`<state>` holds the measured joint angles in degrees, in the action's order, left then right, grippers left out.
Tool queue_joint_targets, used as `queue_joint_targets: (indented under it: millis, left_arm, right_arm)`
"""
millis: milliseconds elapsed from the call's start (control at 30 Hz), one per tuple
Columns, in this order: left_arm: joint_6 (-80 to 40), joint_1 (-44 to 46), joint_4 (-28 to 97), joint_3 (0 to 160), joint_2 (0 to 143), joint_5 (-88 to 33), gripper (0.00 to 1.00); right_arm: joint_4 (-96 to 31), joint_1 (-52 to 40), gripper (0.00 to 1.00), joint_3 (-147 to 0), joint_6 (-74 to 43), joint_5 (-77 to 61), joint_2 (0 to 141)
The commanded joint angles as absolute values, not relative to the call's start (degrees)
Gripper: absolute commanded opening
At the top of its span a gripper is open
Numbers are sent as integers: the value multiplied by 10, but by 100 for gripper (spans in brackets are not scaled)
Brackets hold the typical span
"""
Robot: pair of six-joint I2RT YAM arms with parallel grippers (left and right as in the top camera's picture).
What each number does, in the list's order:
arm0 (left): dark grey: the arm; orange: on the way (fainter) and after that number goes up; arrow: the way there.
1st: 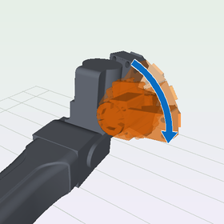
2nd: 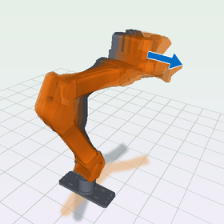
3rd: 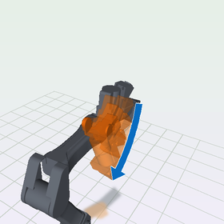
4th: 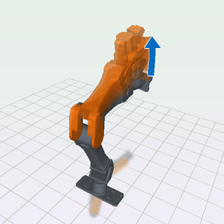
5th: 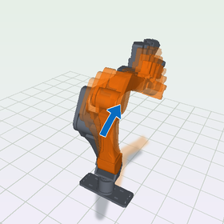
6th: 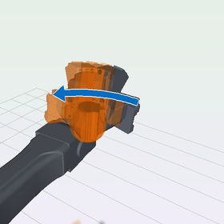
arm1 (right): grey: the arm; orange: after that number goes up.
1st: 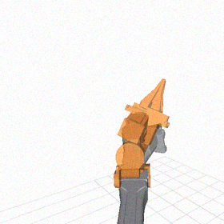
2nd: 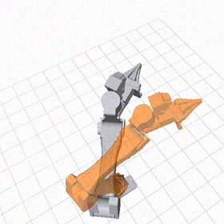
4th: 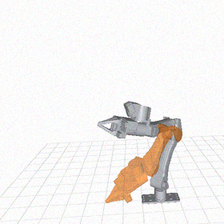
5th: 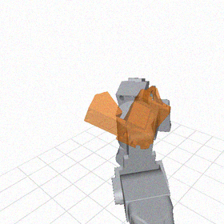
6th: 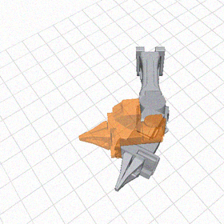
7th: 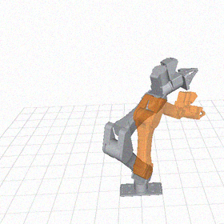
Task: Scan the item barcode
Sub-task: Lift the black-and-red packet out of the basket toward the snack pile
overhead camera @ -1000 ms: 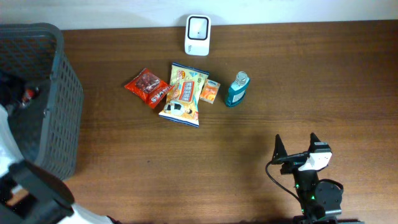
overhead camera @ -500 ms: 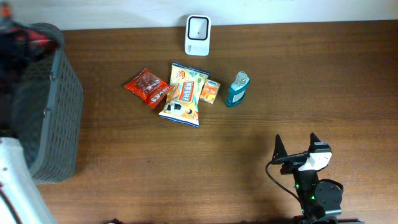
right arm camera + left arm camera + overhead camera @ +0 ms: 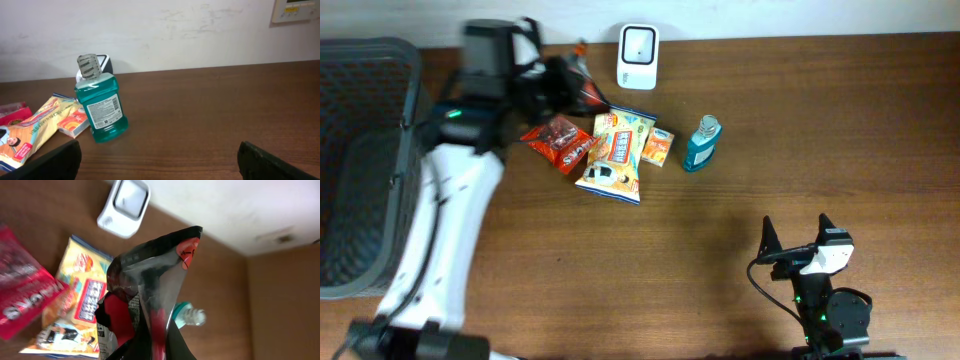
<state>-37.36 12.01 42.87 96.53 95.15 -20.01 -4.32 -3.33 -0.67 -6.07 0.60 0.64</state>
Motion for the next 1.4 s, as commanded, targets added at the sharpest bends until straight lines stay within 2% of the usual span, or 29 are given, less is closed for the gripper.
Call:
queue_joint_targets:
  millis: [0,267,433,533,600,633,767,967,1100,1167,1267,1367]
  left_arm:
    - [-362,168,427,974,1000,-159,0]
    - [-324,239,430,974,1108,-145,3]
    - [-320,257,432,974,1147,-145,9]
    - [-320,259,432,974,1163,-138,20]
    - [-320,259,432,974,1165,-123,37]
    - [-320,258,432,974,1165,-105,48]
    - [-307,256,431,974,1165,-85,70]
    - [-233,241,440,987,1144,-87,72]
    - [-191,238,452,1010,1105,-87,81]
    - [-168,234,457,1013,1076,-87,82]
    - [-132,226,471,1013,1027,-85,99]
    - [-131,219,499,1013,988,-42,99]
  right_arm:
    - [-47,-29,99,-3,-65,9,4]
    - [-47,-29,99,-3,-65,9,4]
    - [-47,-29,99,-3,-65,9,4]
    - [-47,-29,99,-3,-65,9,4]
    - [-47,-29,99,-3,-65,9,4]
    - [-47,-29,99,-3,-65,9,4]
    - [-47,-29,99,-3,-65,9,4]
    - [-47,-29,99,-3,-65,9,4]
    - [-47,-29,99,-3,-65,9,4]
    - [-47,-29,99,-3,-65,9,4]
    - [-47,-29,99,-3,-65,9,4]
    - [-47,-29,99,-3,-65,9,4]
